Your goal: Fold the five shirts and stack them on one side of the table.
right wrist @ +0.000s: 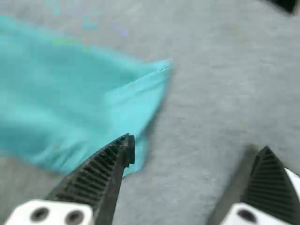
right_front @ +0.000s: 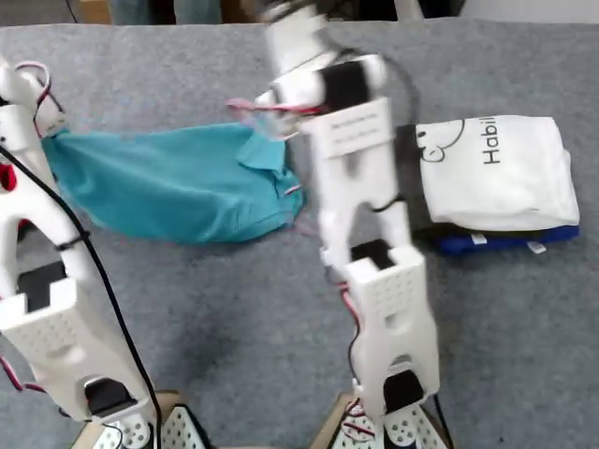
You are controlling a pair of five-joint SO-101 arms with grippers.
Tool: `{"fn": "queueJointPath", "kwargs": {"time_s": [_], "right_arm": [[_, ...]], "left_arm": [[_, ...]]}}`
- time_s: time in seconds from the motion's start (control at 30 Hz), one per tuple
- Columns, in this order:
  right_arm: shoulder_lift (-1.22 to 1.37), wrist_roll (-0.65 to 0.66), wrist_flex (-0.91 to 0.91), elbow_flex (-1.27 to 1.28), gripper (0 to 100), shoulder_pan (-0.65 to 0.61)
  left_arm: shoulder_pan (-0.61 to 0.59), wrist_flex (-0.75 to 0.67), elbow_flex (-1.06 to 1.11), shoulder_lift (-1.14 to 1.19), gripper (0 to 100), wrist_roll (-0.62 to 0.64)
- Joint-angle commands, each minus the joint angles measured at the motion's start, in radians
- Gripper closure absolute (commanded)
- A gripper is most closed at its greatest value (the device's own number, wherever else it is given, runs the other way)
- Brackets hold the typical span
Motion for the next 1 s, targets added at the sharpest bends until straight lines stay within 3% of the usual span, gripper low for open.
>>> {"fn": "queueJointPath", "kwargs": {"time_s": [0.0,0.17,0.37,0.47,0.63,0.8,0.97], "right_arm": [[-0.087,0.032,-0.003,0.260,60.6,-0.138],[-0.090,0.094,-0.135,0.533,60.7,-0.269],[-0.036,0.095,-0.328,0.751,60.7,-0.288],[0.019,0.097,-0.405,0.777,67.0,-0.245],[0.099,0.091,-0.419,0.713,99.0,-0.169],[0.120,0.110,-0.290,0.610,98.5,-0.078],[0.120,0.230,-0.224,0.440,98.5,0.037]], "left_arm": [[-0.062,-0.031,-0.045,0.069,97,0.003],[-0.113,-0.043,-0.053,0.170,97,0.003],[-0.110,-0.043,-0.051,0.222,97,-0.026],[-0.108,-0.035,-0.044,0.224,97,-0.032],[-0.111,-0.034,-0.041,0.229,97,-0.032],[-0.107,-0.034,0.021,0.227,97,-0.084],[-0.107,-0.034,0.097,0.219,97,-0.135]]}}
